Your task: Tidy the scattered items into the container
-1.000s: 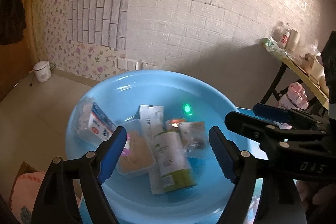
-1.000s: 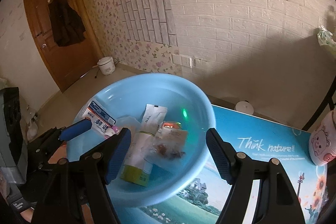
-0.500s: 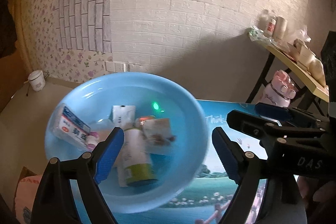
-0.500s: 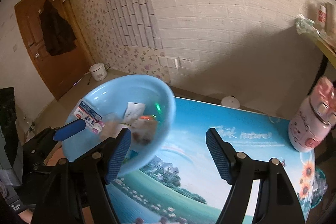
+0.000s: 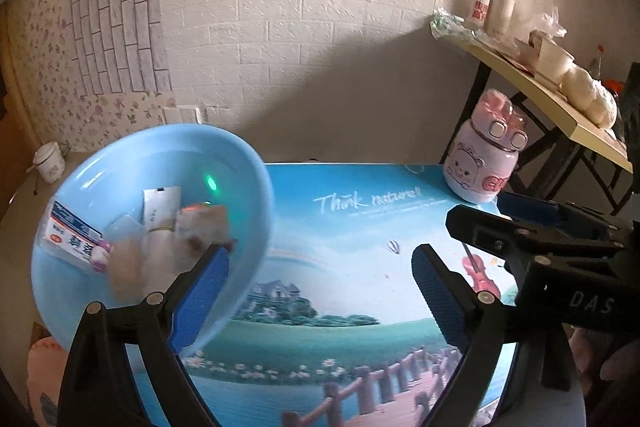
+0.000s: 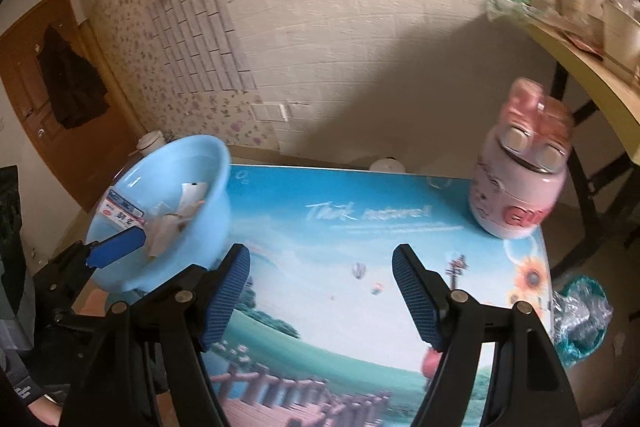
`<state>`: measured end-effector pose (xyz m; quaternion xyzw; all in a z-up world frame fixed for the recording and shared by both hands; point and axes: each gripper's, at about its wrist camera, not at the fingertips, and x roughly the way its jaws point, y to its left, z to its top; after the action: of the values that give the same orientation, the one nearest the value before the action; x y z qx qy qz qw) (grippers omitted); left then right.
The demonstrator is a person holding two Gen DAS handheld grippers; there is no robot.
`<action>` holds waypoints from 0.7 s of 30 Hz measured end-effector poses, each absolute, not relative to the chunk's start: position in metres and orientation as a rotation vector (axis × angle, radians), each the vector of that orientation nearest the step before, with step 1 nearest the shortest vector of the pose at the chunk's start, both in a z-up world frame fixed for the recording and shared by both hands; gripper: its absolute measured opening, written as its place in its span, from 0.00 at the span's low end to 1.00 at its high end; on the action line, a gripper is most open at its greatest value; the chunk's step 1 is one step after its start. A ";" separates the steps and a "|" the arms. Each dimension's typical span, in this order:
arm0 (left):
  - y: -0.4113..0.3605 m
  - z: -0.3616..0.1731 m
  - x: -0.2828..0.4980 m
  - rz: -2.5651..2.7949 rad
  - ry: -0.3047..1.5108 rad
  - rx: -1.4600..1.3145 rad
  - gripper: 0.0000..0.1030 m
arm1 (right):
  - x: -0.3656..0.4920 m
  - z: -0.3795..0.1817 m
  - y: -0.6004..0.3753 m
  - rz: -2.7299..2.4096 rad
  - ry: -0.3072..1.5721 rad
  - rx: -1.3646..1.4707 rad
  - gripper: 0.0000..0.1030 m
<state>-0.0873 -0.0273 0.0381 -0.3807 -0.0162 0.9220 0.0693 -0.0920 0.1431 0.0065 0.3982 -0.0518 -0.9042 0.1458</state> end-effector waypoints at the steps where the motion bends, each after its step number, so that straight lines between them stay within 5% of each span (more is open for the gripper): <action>1: -0.024 0.038 -0.087 2.773 -0.044 -1.150 0.91 | -0.091 0.006 0.147 -2.605 -0.150 1.151 0.73; 21: 0.006 0.018 -0.074 2.689 0.052 -1.392 1.00 | -0.068 -0.014 0.175 -2.583 -0.147 1.318 0.73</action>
<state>-0.0738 0.0065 0.0184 -0.4588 0.0173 0.8866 0.0566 -0.0678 0.1747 -0.0140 0.4507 -0.0503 -0.8833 0.1188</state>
